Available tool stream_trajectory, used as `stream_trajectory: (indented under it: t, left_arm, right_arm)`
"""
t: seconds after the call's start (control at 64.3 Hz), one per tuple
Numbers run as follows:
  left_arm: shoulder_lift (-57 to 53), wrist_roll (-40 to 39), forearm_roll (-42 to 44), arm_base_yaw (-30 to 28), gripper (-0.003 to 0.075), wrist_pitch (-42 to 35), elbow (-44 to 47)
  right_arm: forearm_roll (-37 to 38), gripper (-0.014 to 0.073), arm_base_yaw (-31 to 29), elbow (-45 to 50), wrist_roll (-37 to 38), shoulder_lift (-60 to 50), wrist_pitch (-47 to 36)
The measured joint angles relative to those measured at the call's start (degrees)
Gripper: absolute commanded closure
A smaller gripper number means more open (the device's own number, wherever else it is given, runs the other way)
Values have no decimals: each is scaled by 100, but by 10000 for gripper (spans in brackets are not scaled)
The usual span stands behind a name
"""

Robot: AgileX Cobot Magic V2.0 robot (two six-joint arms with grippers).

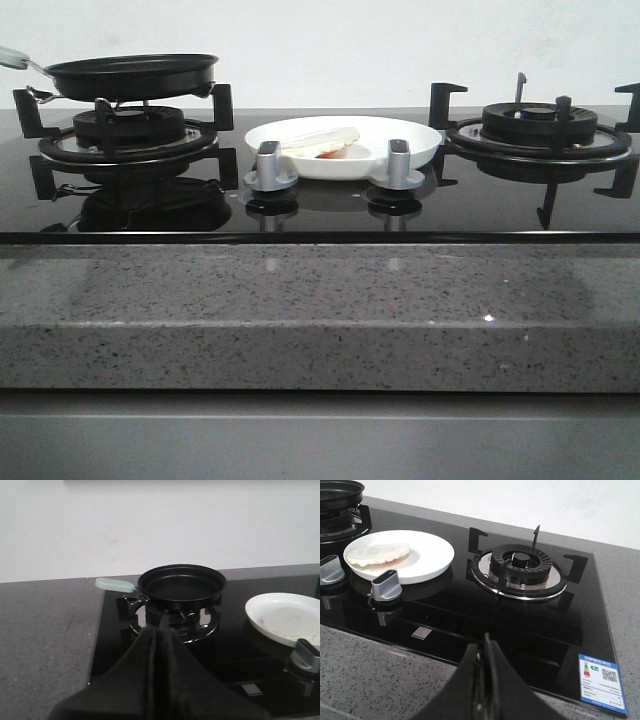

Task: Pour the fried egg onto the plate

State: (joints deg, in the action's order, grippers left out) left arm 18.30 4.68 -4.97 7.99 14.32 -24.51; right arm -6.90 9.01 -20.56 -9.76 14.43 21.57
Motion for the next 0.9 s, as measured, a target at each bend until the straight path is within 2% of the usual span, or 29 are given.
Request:
stream_trajectory:
  t: [0.124, 0.358, 0.528, 0.653, 0.902]
  left_arm:
    - [-312, -566, 533, 0, 739, -34, 268]
    - [-1250, -620, 464, -65, 739, 19, 1111]
    - [-1833, -620, 377, -451, 739, 169, 1729]
    - [-1862, -620, 282, -736, 739, 169, 2083]
    - [-1862, -620, 108, -774, 739, -333, 2481]
  right_arm:
    - [0, 652, 0, 0, 0, 0, 0]
    - [0, 652, 0, 0, 0, 0, 0]
    - [0, 652, 0, 0, 0, 0, 0]
    - [0, 652, 0, 9, 0, 0, 0]
    - [0, 652, 0, 9, 0, 0, 0]
